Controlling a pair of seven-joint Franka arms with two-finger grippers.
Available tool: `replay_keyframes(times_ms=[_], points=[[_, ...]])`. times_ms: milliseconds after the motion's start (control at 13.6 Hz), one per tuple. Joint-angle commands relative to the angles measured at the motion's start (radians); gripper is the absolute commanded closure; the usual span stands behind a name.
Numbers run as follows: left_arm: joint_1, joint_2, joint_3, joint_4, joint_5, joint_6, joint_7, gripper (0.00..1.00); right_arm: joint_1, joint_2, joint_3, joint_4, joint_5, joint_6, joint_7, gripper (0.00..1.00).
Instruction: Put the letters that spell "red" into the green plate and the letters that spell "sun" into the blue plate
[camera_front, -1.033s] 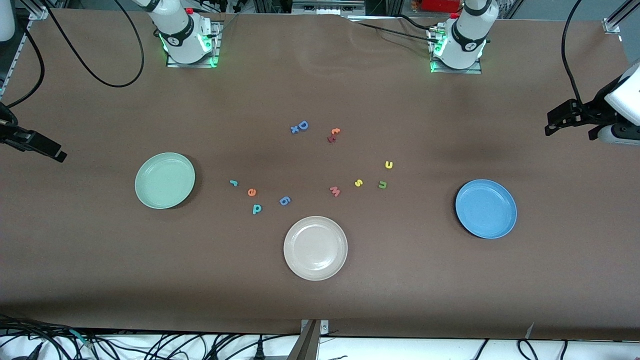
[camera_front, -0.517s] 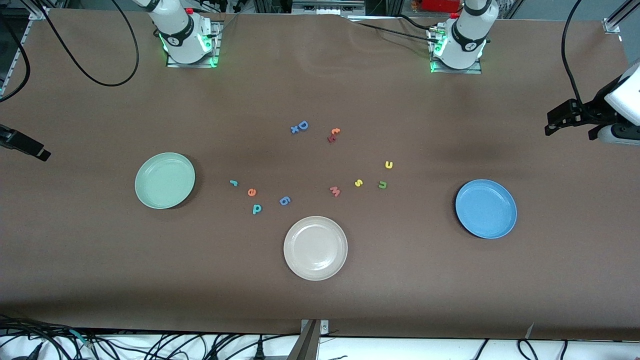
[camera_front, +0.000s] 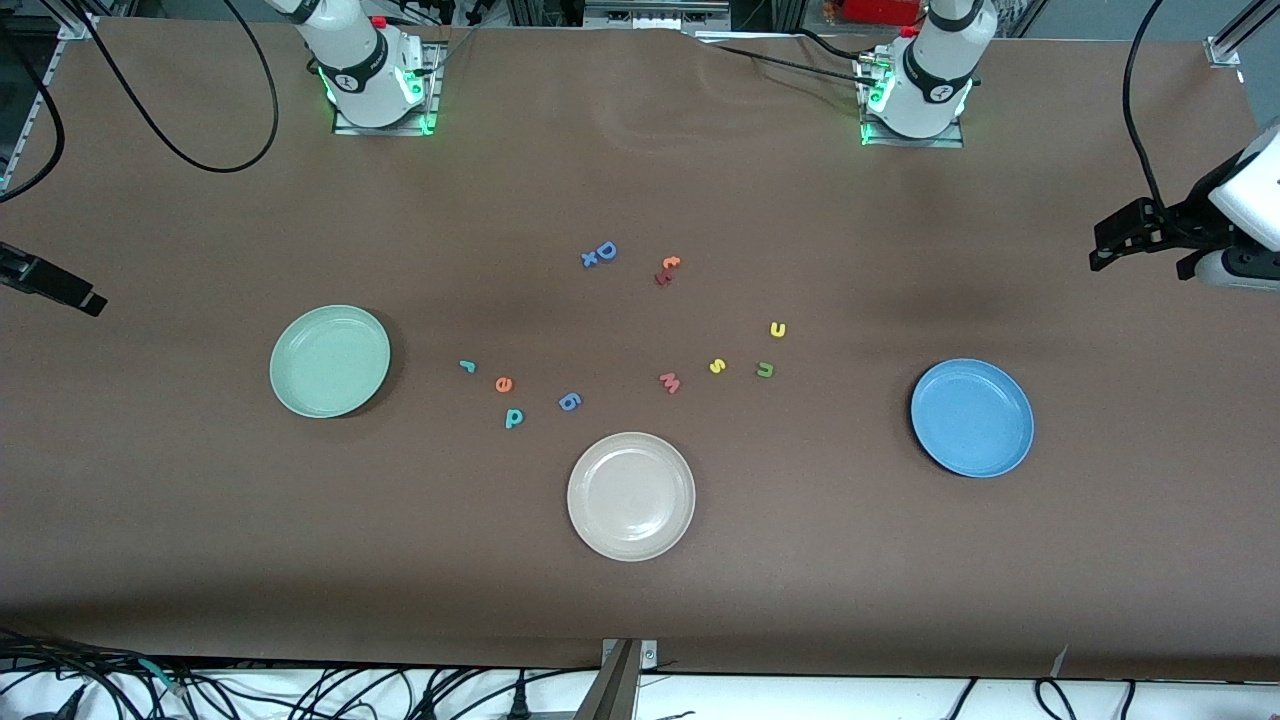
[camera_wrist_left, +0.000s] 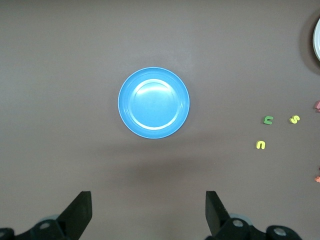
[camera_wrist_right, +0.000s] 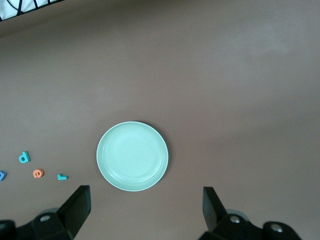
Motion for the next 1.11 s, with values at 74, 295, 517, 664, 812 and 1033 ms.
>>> replay_keyframes(times_ms=[74,295,517,664,812,1033], points=[[0.004,0.018,0.0,0.036,-0.022,-0.03,0.015,0.0,0.0,-0.013,0.001,-0.013,0.016,-0.02,0.011,0.0],[0.005,0.018,0.0,0.036,-0.022,-0.032,0.015,0.0,0.0,-0.01,0.001,-0.013,0.016,-0.01,0.011,0.01],[0.005,0.018,0.0,0.036,-0.022,-0.032,0.015,0.0,0.0,-0.01,0.001,-0.013,0.016,-0.01,0.011,0.01],[0.005,0.018,0.0,0.036,-0.022,-0.032,0.015,0.0,0.0,-0.01,0.001,-0.013,0.016,-0.012,0.011,0.01],[0.005,0.018,0.0,0.036,-0.022,-0.032,0.015,0.0,0.0,-0.008,0.001,-0.015,0.016,-0.012,0.011,0.01],[0.005,0.018,0.0,0.036,-0.022,-0.036,0.015,0.0,0.002,0.001,0.001,-0.015,0.016,-0.009,0.011,0.01]])
